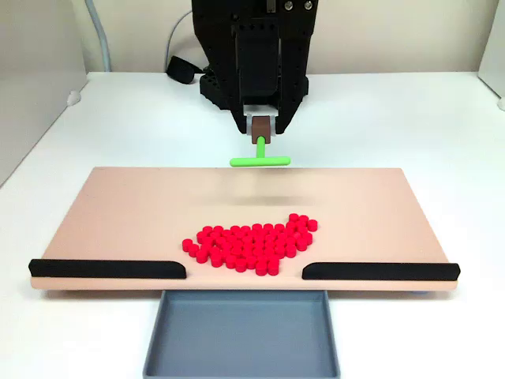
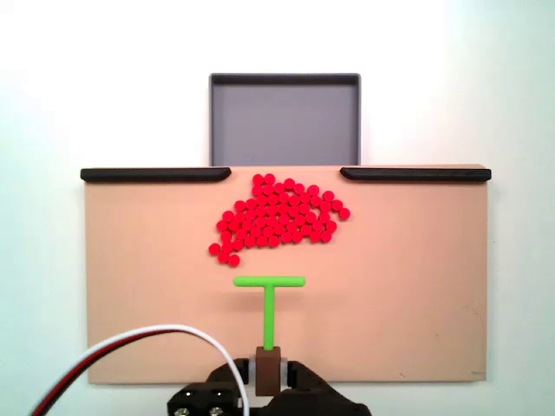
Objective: Gather the bottom side granules
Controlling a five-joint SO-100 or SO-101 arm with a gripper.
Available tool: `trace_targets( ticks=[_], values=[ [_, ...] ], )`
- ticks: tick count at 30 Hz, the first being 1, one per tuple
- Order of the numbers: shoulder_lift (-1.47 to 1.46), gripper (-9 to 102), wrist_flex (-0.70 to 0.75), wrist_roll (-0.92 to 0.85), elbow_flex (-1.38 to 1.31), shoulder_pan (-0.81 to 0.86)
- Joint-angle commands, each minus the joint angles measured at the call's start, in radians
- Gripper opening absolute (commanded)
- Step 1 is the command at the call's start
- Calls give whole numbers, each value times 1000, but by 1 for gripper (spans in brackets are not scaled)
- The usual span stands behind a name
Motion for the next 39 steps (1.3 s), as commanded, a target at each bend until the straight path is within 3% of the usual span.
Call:
trace_targets(
  ticks=[1, 39],
  values=[
    [-2, 0, 3, -18, -20, 28],
    [23, 0, 3, -17, -21, 26]
  ],
)
